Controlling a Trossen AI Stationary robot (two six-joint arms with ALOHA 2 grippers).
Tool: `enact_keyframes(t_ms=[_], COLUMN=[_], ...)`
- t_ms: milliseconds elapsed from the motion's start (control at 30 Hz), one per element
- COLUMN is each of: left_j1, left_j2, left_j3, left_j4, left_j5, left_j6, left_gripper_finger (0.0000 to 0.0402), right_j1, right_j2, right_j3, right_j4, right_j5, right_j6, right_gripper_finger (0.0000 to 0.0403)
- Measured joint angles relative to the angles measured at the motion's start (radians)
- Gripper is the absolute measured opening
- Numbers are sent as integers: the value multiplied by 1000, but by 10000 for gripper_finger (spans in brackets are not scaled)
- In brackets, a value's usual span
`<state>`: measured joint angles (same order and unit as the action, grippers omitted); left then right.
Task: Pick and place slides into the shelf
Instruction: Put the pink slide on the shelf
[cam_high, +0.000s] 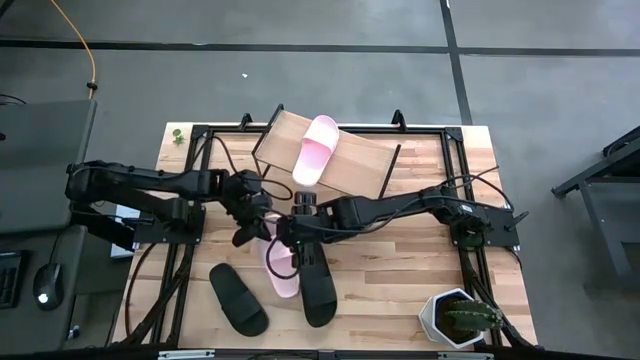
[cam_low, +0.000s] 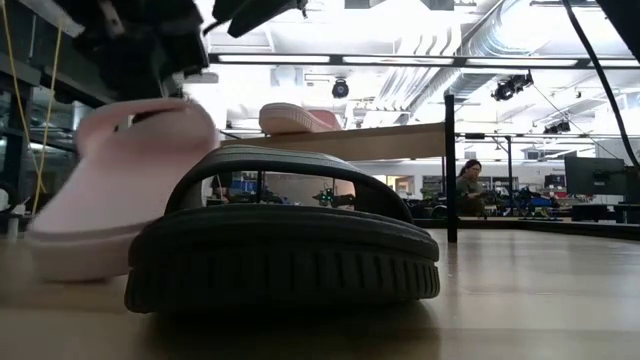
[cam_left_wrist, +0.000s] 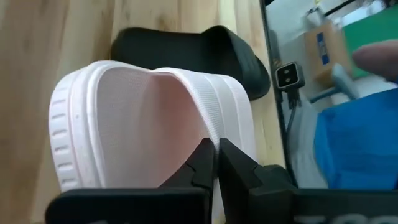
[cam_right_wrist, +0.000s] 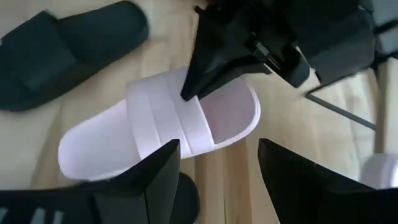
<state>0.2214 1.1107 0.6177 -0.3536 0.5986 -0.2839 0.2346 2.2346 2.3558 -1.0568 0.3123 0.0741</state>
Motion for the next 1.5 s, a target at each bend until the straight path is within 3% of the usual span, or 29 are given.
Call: enact_keyframes(t_ms=[233,333,667,900,1200,1500], left_j1=[1,1,1,0,0,0], left_j2=[0,-7,-26,-30,-29,-29], left_j3=[171,232,456,604,689,700], left_j4=[-282,-334,-437,-539,-593,-586], left_j5=[-146,-169,-177,-191,-200,-200], left_j6=[135,181,289,327,340,360], left_gripper_finger=[0,0,0,0,0,0], right_j1=[1,2,-33,-64,-156,-239], right_j2=[-69,-117,-225,-247,-247,-243], right_j3=[-1,-1,1,0,0,0], right_j4=[1,40,191,171,149,189], right_j5=[158,165,-110,-128,-134,-302], right_j6=[97,105,54,34,113,154], right_gripper_finger=[209,209,209,209,209,209])
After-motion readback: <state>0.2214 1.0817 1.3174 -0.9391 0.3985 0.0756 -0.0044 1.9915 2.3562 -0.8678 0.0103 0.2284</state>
